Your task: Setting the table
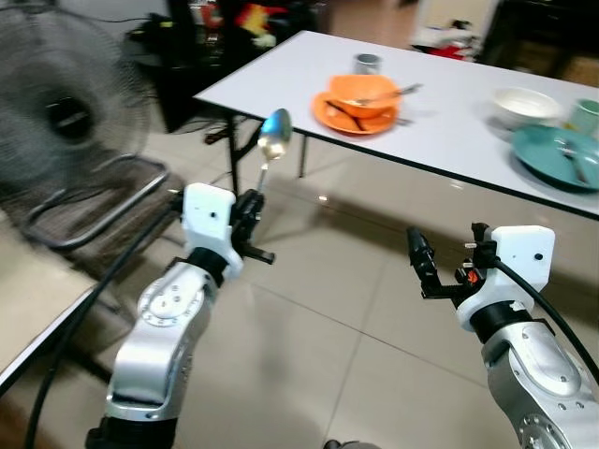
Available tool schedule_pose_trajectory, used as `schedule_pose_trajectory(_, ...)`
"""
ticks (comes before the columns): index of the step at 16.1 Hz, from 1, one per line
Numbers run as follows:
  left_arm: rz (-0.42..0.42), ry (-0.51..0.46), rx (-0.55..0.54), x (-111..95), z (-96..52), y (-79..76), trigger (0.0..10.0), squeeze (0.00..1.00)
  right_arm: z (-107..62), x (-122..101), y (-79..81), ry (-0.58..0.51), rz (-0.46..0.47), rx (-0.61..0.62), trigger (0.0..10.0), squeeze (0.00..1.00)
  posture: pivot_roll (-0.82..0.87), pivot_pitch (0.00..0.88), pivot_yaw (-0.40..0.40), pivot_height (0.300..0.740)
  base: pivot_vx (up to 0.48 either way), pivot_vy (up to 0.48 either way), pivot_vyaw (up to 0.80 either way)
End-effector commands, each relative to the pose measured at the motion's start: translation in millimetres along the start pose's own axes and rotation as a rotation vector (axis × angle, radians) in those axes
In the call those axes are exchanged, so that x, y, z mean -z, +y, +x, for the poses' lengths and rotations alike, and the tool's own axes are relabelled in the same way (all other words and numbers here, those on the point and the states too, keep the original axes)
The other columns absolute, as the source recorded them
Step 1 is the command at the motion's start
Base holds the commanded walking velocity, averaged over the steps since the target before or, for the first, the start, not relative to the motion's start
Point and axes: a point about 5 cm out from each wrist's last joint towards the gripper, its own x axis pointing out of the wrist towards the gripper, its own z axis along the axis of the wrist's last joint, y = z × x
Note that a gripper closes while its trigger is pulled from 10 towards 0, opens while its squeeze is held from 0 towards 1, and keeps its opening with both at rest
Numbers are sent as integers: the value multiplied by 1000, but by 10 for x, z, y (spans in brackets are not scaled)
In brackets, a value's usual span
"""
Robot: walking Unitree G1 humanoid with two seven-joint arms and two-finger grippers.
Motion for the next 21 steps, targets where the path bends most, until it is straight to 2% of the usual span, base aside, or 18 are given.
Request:
schedule_pose_trajectory(1,-5,-28,36,-57,24,-64,10000,0,-9,-4,-20,-5,-2,9,10000,0,-77,0,11,740,0,0,-800)
schedule_pose_trajectory(6,-9,-31,53,-62,21,-78,10000,0,-23,-6,-26,-14,0,14,10000,0,-78,0,12,740,264,0,-680)
schedule_pose_trajectory(18,-17,-34,89,-51,38,-116,10000,0,-38,-4,-30,-25,4,19,10000,0,-86,0,14,740,289,0,0)
schedule_pose_trajectory(21,-17,-34,100,-50,42,-132,10000,0,-44,-2,-30,-27,13,18,10000,0,-86,0,14,740,322,0,-485)
